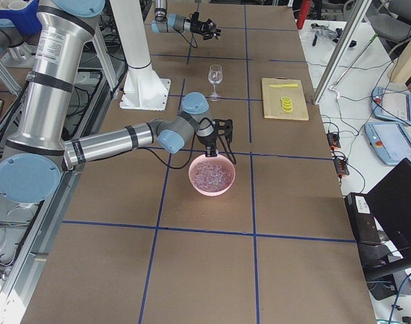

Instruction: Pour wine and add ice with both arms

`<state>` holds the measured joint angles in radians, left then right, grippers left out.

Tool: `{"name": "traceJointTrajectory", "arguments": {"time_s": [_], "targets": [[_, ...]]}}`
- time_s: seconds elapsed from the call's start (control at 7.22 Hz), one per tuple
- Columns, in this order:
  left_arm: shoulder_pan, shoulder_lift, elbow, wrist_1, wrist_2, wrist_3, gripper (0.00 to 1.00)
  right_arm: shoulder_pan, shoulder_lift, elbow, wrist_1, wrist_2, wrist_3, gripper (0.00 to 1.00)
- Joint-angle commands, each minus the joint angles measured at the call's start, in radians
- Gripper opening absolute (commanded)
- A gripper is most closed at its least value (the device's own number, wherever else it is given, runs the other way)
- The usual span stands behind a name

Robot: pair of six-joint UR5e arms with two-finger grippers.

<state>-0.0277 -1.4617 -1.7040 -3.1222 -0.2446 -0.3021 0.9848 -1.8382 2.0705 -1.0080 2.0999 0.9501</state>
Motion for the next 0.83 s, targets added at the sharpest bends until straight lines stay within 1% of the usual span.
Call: {"name": "traceJointTrajectory", "arguments": {"time_s": [0.0, 0.14, 0.28, 0.42, 0.69], "targets": [[0.032, -0.012, -0.044, -0.003, -0.091, -0.270, 0.00, 0.000, 0.001, 0.008, 0.000, 0.002, 0.001, 0.00], [0.055, -0.012, -0.119, -0.004, -0.166, -0.493, 0.00, 0.001, -0.003, 0.013, 0.000, 0.002, 0.001, 0.00], [0.080, -0.014, -0.150, -0.004, -0.188, -0.632, 0.00, 0.001, -0.003, 0.014, 0.000, 0.002, 0.001, 0.00], [0.094, -0.019, -0.154, -0.006, -0.186, -0.729, 0.00, 0.002, -0.003, 0.014, 0.000, 0.002, 0.001, 0.00], [0.097, -0.017, -0.131, 0.019, -0.171, -0.772, 0.00, 0.002, -0.003, 0.014, 0.000, 0.002, 0.001, 0.00]]}}
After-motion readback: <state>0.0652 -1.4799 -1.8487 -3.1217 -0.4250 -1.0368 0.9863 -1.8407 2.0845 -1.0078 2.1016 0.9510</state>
